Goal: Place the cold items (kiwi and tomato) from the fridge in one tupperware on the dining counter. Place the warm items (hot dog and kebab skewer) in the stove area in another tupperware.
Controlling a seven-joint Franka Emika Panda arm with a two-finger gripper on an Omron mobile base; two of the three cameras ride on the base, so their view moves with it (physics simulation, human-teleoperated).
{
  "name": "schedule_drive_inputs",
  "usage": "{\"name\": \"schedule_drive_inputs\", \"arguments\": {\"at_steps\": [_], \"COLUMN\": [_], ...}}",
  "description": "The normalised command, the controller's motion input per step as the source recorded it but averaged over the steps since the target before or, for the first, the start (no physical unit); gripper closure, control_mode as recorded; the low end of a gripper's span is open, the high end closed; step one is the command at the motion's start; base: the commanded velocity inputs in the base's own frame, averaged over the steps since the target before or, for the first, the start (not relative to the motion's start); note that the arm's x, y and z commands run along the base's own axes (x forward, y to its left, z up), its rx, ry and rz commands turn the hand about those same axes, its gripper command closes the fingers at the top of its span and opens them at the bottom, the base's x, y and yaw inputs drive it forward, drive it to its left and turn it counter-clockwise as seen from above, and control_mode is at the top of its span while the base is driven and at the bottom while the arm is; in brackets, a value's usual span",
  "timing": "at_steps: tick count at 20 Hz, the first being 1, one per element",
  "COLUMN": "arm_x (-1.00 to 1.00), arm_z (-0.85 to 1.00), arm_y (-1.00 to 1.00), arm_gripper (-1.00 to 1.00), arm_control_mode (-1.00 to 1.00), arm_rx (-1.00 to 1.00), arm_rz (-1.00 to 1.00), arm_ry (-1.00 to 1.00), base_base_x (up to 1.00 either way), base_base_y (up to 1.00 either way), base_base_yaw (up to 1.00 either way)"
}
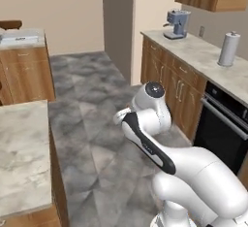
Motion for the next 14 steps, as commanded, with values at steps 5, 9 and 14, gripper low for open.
{"name": "schedule_drive_inputs", "arguments": {"at_steps": [5, 9, 14], "arm_x": [0.00, 0.00, 0.00], "arm_z": [0.00, 0.00, 0.00], "arm_y": [0.00, 0.00, 0.00], "arm_gripper": [1.00, 1.00, 1.00], "arm_control_mode": [1.00, 1.00, 1.00], "arm_rx": [0.00, 0.00, 0.00], "arm_rz": [0.00, 0.00, 0.00], "arm_ry": [0.00, 0.00, 0.00], "base_base_x": [1.00, 1.00, 1.00], "base_base_y": [-0.43, -0.27, -0.10], "base_base_yaw": [0.01, 0.00, 0.00]}}
